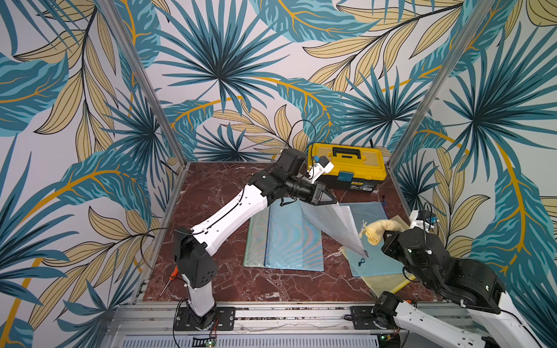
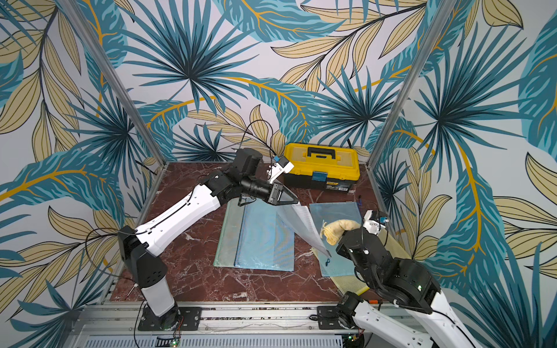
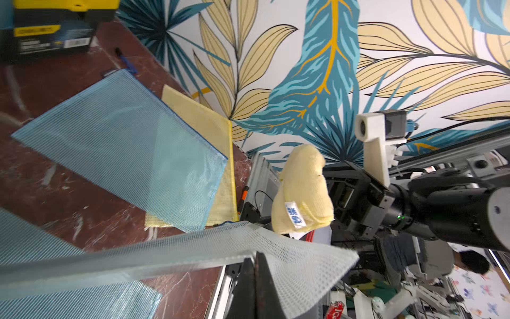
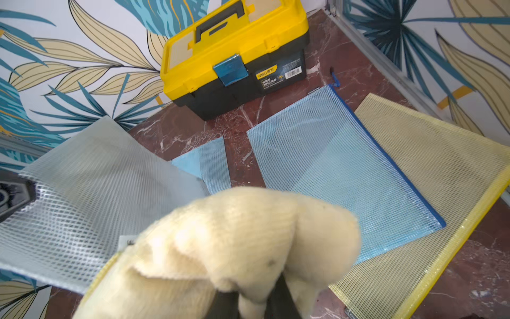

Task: Wipe the document bag
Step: Pick up the document bag, then place the document bag.

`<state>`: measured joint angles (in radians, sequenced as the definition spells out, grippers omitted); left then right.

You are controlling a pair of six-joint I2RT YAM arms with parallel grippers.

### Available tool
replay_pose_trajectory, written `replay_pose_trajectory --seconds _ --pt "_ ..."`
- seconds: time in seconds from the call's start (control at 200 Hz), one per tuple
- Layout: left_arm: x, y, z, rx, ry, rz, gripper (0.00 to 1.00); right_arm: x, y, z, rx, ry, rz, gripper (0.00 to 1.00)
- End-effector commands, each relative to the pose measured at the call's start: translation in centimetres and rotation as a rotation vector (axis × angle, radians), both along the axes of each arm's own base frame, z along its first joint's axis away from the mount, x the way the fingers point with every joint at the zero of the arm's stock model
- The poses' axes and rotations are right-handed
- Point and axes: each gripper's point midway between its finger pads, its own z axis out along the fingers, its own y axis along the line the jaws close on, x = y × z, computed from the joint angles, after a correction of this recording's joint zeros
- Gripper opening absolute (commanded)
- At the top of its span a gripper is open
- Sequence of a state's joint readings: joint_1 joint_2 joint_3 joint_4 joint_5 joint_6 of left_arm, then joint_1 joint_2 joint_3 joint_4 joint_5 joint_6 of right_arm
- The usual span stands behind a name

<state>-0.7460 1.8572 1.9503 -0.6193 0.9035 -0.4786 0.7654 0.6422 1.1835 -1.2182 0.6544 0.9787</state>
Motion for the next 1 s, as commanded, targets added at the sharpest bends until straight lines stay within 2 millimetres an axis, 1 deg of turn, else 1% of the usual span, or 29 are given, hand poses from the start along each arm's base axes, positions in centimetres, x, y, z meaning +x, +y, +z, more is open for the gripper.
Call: replay_pose_trajectory --seconds 0.0,0.115,0.185,0.235,0.315,0.401,0.451,0.501,0.541,0.586,0.631,0.706,0.746,0.816,0.886,0.946,0.996 --pt "-1.2 -2.0 2.5 -0.088 -0.006 -0.141 0.0 -0.7 -2.5 0.7 -0.027 -0.046 -0.088 0.0" --pt "-0.8 -4.6 3.6 -0.148 -0.07 -0.204 0.0 -1.1 -3.4 1.3 -0.018 -0.086 -0.111 0.0" --pt "-1.5 -5.7 4.1 -0.191 -0.159 -0.259 0.0 -1.1 -3.5 1.7 -0.021 -0.104 -0.105 0.0" --pt "-1.6 -6.4 4.2 -0.199 -0.23 -0.254 0.0 -1.1 -3.5 1.9 -0.027 -0.109 -0.098 0.0" --pt "-2.0 -6.7 5.1 -0.237 -0.31 -0.28 0.0 -1.2 -3.6 2.2 -0.041 -0.113 -0.088 0.0" --pt "-1.6 -7.1 5.9 -0.262 -0.366 -0.278 0.0 -1.2 -3.7 2.5 -0.051 -0.123 -0.085 0.0" --pt "-1.2 -7.4 5.7 -0.261 -0.379 -0.266 0.0 -1.1 -3.7 2.8 -0.053 -0.132 -0.081 0.0" --pt "-0.7 -7.8 5.0 -0.246 -0.373 -0.252 0.0 -1.1 -3.6 3.0 -0.056 -0.14 -0.076 0.0" --pt "-0.1 -8.1 3.7 -0.22 -0.357 -0.238 0.0 -1.1 -3.7 3.2 -0.06 -0.146 -0.074 0.0" --pt "0.5 -8.4 1.6 -0.175 -0.335 -0.221 0.0 -1.2 -3.8 3.4 -0.064 -0.149 -0.068 0.0" --pt "1.4 -8.7 -1.3 -0.107 -0.308 -0.184 0.0 -1.3 -3.9 3.6 -0.07 -0.153 -0.064 0.0" --pt "2.9 -8.8 -7.1 0.019 -0.237 -0.127 0.0 -1.2 -3.8 3.7 -0.096 -0.148 -0.049 0.0" --pt "3.4 -8.6 -10.2 0.079 -0.187 -0.112 0.0 -1.1 -3.6 3.6 -0.11 -0.139 -0.038 0.0" --pt "4.0 -8.0 -14.5 0.163 -0.116 -0.084 0.0 -0.9 -3.1 3.4 -0.129 -0.119 -0.018 0.0" --pt "4.6 -7.4 -17.3 0.227 -0.088 -0.043 0.0 -0.6 -2.7 3.0 -0.141 -0.098 -0.01 0.0" --pt "5.3 -6.7 -18.8 0.276 -0.085 0.0 0.0 -0.3 -2.4 2.7 -0.144 -0.09 -0.004 0.0" --pt "5.9 -6.1 -19.7 0.31 -0.081 0.036 0.0 -0.2 -2.1 2.5 -0.144 -0.086 0.001 0.0"
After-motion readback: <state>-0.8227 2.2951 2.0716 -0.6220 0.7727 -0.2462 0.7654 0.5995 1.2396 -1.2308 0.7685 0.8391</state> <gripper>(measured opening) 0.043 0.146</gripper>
